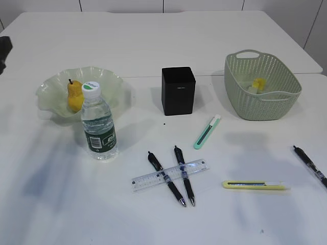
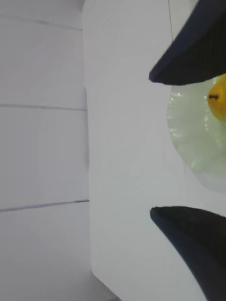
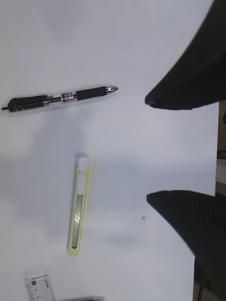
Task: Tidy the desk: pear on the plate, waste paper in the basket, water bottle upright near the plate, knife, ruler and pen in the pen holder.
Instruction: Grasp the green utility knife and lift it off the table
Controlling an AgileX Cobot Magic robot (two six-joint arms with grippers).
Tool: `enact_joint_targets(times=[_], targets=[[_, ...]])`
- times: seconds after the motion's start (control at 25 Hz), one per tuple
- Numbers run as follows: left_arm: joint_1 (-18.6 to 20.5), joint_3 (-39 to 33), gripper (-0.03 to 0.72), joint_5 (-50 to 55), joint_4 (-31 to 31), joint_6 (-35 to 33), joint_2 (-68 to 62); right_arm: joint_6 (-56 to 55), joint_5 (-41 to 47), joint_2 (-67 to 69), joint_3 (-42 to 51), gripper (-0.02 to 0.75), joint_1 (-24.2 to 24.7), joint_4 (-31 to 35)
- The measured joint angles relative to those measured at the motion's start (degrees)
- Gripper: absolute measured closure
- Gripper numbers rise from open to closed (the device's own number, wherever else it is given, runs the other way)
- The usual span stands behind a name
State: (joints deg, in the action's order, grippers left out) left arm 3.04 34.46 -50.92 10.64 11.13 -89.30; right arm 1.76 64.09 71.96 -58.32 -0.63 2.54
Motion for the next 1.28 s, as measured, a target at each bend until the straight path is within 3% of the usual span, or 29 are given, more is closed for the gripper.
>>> enact_joint_targets(times=[0.2,1.0,1.28], targets=[[3.7,0.0,0.118,10.1,-3.2,3.8,2.0,0.0,0.0,0.0,0.0,0.328,0.0,-0.1],[3.7,-0.2,0.178,70.6,-5.1,3.9,18.8,0.0,-0.3,0.0,0.0,0.328,0.0,0.2],[3.7,4.7,0.179,91.3,-17.7,-10.7,19.1,0.0,-0.5,0.0,0.0,0.328,0.0,0.8]])
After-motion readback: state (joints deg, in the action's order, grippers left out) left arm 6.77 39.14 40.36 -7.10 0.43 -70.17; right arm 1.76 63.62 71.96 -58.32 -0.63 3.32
